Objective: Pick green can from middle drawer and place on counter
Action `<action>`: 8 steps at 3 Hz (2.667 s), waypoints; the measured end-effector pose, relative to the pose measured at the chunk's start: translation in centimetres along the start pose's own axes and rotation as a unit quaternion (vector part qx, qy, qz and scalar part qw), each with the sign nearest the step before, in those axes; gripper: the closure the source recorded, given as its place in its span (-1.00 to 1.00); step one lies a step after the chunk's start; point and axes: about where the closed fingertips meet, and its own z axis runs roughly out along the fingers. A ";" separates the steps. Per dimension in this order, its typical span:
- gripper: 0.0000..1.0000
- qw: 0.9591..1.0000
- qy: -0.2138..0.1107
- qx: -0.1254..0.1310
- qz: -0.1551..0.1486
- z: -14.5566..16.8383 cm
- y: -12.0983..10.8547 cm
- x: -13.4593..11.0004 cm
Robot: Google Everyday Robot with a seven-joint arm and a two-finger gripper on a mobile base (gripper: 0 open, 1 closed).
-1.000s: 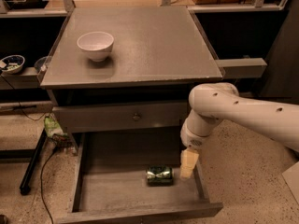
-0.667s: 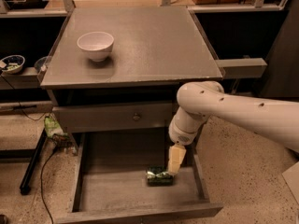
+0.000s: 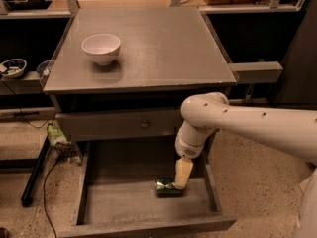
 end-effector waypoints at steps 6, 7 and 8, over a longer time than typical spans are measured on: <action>-1.00 0.998 0.012 -0.024 0.054 12.9 -1.3 2.2; -1.00 0.997 -0.007 -0.035 0.069 14.8 -2.6 2.0; -1.00 0.997 -0.009 -0.038 0.070 14.9 -2.7 2.0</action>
Offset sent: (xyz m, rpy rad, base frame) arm 0.0209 -0.0085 -0.0454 -0.0046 0.0193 -0.0768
